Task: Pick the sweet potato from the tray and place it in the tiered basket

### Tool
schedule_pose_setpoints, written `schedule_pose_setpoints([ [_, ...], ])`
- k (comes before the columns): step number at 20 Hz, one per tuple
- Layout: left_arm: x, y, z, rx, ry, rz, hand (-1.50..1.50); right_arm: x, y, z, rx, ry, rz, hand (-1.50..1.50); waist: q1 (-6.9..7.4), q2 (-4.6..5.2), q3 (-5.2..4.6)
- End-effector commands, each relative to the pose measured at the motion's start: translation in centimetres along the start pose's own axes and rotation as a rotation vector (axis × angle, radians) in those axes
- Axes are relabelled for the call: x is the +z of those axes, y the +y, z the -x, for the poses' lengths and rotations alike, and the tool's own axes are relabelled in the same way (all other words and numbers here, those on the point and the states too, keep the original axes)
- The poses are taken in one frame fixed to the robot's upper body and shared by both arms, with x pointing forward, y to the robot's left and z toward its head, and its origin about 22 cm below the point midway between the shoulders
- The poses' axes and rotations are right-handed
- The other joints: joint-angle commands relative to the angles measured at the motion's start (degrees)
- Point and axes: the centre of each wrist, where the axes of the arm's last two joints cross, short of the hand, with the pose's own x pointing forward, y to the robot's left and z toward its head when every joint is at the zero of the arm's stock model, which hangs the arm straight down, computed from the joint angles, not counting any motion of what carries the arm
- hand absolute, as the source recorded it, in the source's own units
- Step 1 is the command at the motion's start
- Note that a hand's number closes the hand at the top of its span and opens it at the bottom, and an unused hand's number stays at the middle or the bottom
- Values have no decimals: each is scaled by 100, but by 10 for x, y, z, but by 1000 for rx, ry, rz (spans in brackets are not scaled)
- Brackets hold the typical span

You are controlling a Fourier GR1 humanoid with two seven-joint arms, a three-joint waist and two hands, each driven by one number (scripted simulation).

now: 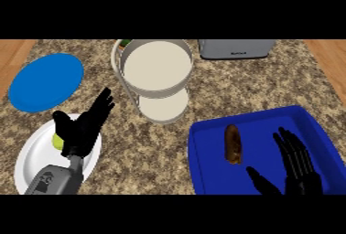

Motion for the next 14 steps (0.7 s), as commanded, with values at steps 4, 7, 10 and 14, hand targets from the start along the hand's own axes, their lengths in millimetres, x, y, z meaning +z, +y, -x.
schedule_pose_setpoints([
  [4,1,5,-8,-17,-5,3,0,53,2,-6,332,123,-47,-150,-60,35,-48],
  [7,3,5,-7,2,-9,-4,0,65,0,-6,466,223,-58,-150,-89,56,-57],
  [10,2,9,-14,-7,-12,8,0,59,-4,-18,533,267,-60,-150,-13,67,-44],
  [14,5,-2,-8,-7,-2,42,0,48,7,-45,571,332,-90,-150,139,72,-19],
])
